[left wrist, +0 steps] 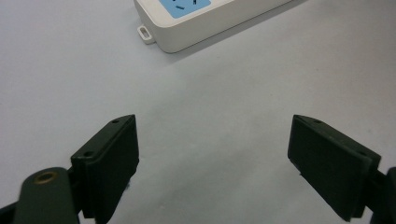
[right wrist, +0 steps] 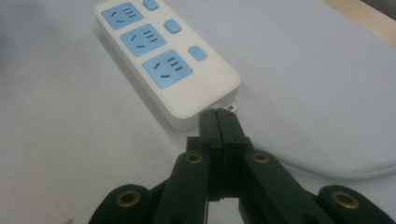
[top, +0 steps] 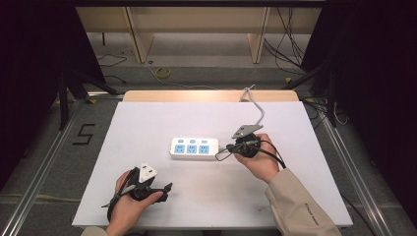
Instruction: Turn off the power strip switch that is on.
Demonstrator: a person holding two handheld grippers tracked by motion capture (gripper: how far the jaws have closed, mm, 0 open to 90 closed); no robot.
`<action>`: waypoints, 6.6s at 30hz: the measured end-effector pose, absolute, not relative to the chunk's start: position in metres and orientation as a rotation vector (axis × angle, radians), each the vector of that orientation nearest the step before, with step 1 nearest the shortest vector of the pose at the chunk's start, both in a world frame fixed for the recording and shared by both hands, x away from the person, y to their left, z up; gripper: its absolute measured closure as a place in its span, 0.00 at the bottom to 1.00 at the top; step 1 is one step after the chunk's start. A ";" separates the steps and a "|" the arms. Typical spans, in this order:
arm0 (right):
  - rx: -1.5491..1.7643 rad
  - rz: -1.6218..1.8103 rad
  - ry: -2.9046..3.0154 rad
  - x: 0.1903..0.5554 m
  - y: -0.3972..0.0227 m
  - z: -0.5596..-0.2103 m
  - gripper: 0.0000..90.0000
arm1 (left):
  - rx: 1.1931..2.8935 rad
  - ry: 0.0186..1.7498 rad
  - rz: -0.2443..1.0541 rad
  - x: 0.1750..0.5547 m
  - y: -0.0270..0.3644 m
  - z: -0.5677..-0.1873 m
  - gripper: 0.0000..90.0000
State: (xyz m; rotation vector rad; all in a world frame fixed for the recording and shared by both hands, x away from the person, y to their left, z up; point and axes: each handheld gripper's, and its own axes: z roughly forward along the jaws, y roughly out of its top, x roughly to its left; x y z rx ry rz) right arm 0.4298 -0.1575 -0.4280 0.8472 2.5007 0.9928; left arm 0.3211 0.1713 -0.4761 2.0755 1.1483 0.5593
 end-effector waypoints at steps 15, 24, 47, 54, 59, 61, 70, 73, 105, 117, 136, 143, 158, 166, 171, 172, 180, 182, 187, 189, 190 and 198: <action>0.851 0.980 2.503 0.437 -0.151 -0.426 1.00 | 2.072 1.152 0.560 0.321 0.171 -0.476 0.18; 0.847 0.966 2.505 0.442 -0.146 -0.423 1.00 | 2.070 1.154 0.559 0.322 0.171 -0.476 0.18; 0.831 0.936 2.525 0.455 -0.130 -0.420 1.00 | 2.074 1.149 0.559 0.322 0.171 -0.476 0.18; 0.834 0.926 2.532 0.459 -0.125 -0.420 1.00 | 2.074 1.148 0.558 0.322 0.172 -0.476 0.18; 0.845 0.930 2.525 0.461 -0.122 -0.419 1.00 | 2.074 1.147 0.559 0.322 0.171 -0.476 0.18; 0.842 0.919 2.534 0.462 -0.122 -0.418 1.00 | 2.074 1.147 0.559 0.322 0.172 -0.476 0.18; 0.830 0.913 2.536 0.466 -0.118 -0.419 1.00 | 2.074 1.146 0.559 0.322 0.171 -0.476 0.18; 0.835 0.908 2.539 0.467 -0.117 -0.418 1.00 | 2.074 1.147 0.559 0.322 0.171 -0.476 0.18; 0.820 0.872 2.553 0.479 -0.101 -0.419 1.00 | 2.073 1.144 0.557 0.323 0.171 -0.476 0.18; 0.820 0.855 2.564 0.485 -0.094 -0.420 1.00 | 2.063 1.147 0.556 0.323 0.171 -0.476 0.18; 0.812 0.826 2.590 0.489 -0.087 -0.421 1.00 | 2.072 1.142 0.555 0.323 0.171 -0.476 0.18; 0.812 0.825 2.592 0.491 -0.082 -0.421 1.00 | 2.070 1.145 0.555 0.323 0.171 -0.476 0.18; 0.800 0.814 2.605 0.495 -0.077 -0.422 1.00 | 2.070 1.147 0.553 0.323 0.171 -0.476 0.18; 0.820 0.816 2.610 0.497 -0.073 -0.421 1.00 | 2.066 1.147 0.554 0.323 0.170 -0.476 0.18; 0.811 0.814 2.615 0.499 -0.071 -0.421 1.00 | 2.067 1.147 0.553 0.323 0.171 -0.476 0.18; 0.809 0.811 2.618 0.500 -0.071 -0.421 1.00 | 2.066 1.146 0.554 0.323 0.171 -0.476 0.18; 0.808 0.804 2.623 0.502 -0.067 -0.423 1.00 | 2.067 1.147 0.552 0.323 0.171 -0.476 0.18; 0.810 0.795 2.626 0.502 -0.066 -0.422 1.00 | 2.066 1.147 0.551 0.323 0.171 -0.476 0.18; 0.808 0.794 2.630 0.503 -0.064 -0.423 1.00 | 2.066 1.147 0.551 0.323 0.171 -0.476 0.18; 0.808 0.793 2.632 0.503 -0.064 -0.423 1.00 | 2.065 1.147 0.551 0.323 0.171 -0.476 0.18; 0.804 0.797 2.633 0.504 -0.064 -0.424 1.00 | 2.066 1.146 0.551 0.323 0.171 -0.476 0.18; 0.810 0.784 2.636 0.506 -0.063 -0.424 1.00 | 2.068 1.145 0.552 0.323 0.171 -0.476 0.18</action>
